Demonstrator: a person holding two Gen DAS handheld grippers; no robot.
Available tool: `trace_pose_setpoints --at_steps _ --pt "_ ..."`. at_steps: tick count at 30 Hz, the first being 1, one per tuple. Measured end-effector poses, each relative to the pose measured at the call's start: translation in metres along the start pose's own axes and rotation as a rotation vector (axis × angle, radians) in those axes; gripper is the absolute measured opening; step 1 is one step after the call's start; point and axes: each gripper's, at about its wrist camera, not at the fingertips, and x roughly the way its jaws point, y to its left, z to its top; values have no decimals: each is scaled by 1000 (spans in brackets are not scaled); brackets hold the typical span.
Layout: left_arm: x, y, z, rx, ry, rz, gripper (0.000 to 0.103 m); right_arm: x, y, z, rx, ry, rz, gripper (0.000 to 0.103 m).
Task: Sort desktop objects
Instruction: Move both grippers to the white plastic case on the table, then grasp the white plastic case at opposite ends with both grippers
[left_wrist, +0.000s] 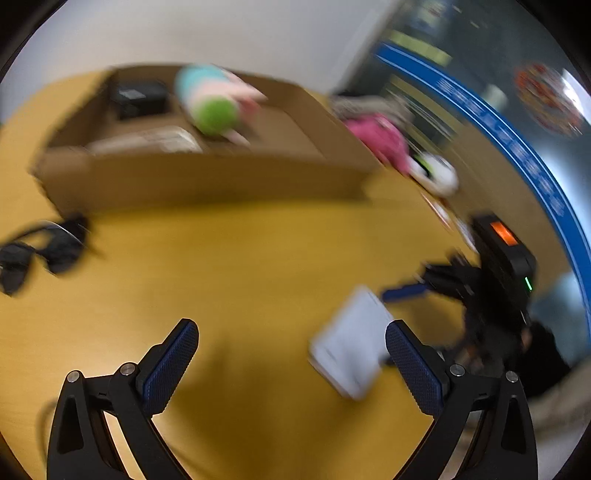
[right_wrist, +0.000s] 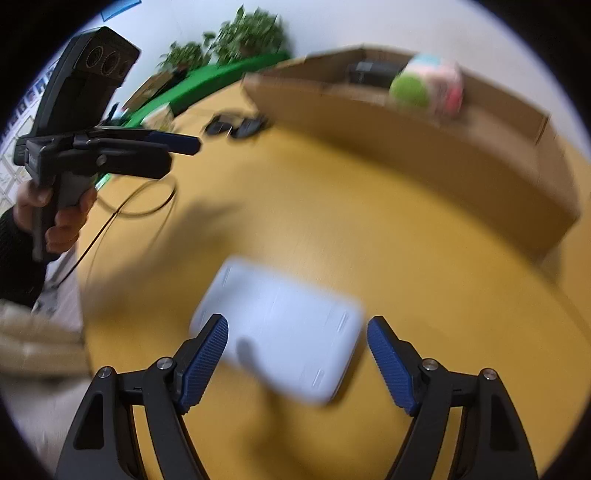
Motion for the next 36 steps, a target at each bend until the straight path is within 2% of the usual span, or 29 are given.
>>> trace_pose_setpoints --at_steps 2,5,9,11,14,16,17,18,20,24,29,30,32,34,35,36 --pt "12 -20 -11 102 45 -7 102 2 1 -8 -9 18 13 78" --pt "29 -50 -20 279 85 35 102 9 1 -8 -20 27 3 78" --pt "51 -65 -21 381 122 66 102 18 10 0 -52 22 -21 80" --pt "60 -68 -21 428 122 76 103 18 12 -2 -57 17 -2 80" --pt "68 -67 -22 483 147 61 103 18 17 -7 -71 15 -9 78" --pt "70 -62 -23 524 163 64 94 15 19 -11 -86 29 15 78" --pt "71 -57 -23 551 189 68 84 13 19 -13 -91 39 56 78" --pt "73 -55 -24 574 207 69 79 11 19 -15 -94 50 103 78" --pt "75 -54 -26 636 217 82 77 10 23 -18 -139 80 134 76" --pt "74 -53 -22 690 239 47 73 8 25 -11 -276 125 45 76" --pt "72 -52 -19 747 260 11 71 10 30 11 -482 143 10 76" --pt "72 -52 -19 751 260 7 71 13 31 13 -520 148 9 82" --pt "73 -52 -17 758 262 2 71 22 34 14 -587 158 -13 82" --pt "75 -52 -19 762 261 -3 71 36 33 15 -611 200 -8 76" --pt "75 -51 -18 764 258 -6 71 39 30 18 -596 203 14 75" --pt "75 -51 -18 764 255 -8 70 40 27 21 -578 197 37 70"
